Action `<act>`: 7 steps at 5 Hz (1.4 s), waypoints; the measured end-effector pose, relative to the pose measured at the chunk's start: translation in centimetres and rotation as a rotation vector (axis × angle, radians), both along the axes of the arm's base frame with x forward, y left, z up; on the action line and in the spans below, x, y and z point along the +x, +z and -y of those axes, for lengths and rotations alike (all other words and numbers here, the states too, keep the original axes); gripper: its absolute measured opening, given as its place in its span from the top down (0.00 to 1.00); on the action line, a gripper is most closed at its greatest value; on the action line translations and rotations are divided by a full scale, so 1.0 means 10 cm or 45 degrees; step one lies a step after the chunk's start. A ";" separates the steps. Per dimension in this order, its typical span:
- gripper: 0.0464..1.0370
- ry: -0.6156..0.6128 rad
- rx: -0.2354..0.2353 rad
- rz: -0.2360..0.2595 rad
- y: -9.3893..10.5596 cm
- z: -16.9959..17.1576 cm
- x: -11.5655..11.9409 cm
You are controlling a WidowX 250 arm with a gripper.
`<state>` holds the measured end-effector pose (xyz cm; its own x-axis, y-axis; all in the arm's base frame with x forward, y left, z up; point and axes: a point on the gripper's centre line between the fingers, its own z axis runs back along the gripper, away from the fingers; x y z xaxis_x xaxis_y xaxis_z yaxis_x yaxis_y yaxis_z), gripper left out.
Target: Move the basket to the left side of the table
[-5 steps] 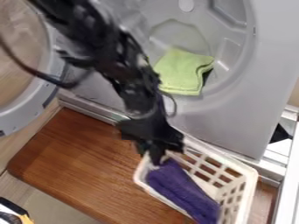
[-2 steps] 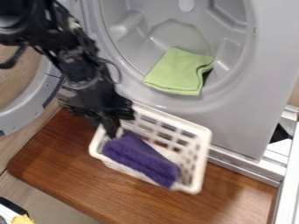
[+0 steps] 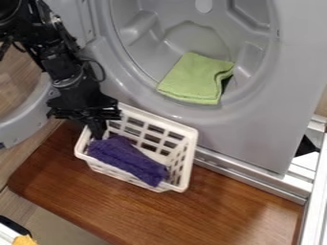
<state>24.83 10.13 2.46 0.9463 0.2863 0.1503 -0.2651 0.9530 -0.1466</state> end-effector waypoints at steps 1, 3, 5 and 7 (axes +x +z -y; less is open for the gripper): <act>0.95 0.023 -0.013 -0.061 -0.20 -0.13 -0.01; 0.91 0.089 0.000 -0.135 -0.49 -0.21 -0.05; 0.40 0.144 -0.004 -0.165 -0.52 -0.22 -0.06; 0.03 0.142 0.023 -0.195 -0.47 -0.22 -0.09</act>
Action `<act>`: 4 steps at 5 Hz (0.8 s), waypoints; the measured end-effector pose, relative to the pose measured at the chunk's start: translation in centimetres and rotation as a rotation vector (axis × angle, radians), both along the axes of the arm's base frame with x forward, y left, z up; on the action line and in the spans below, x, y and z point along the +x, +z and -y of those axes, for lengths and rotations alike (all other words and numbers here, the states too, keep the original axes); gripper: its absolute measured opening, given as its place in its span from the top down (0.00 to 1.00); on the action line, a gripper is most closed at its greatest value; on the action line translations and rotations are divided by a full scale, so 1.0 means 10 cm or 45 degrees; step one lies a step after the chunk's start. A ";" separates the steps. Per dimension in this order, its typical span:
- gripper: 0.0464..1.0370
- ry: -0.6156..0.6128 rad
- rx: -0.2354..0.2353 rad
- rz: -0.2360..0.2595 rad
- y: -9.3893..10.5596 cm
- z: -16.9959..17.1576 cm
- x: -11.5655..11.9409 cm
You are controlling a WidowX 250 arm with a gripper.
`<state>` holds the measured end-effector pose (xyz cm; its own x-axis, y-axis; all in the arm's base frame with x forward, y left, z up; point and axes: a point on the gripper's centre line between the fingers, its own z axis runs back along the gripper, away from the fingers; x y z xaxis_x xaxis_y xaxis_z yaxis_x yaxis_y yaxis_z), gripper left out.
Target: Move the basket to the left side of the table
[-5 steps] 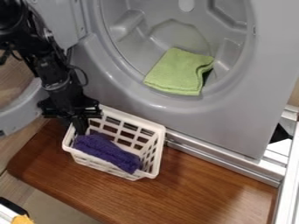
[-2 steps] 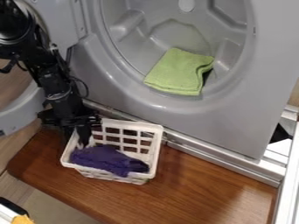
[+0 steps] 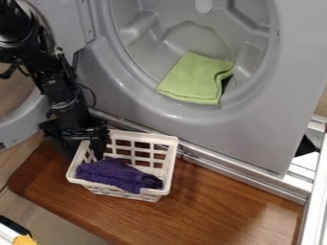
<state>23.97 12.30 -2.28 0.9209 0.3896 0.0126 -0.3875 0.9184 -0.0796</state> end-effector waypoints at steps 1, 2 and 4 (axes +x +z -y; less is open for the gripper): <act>0.03 -0.019 0.077 -0.019 0.14 0.05 0.01; 0.04 -0.065 0.140 0.058 0.39 0.13 0.04; 0.04 -0.138 0.191 0.171 0.71 0.27 0.02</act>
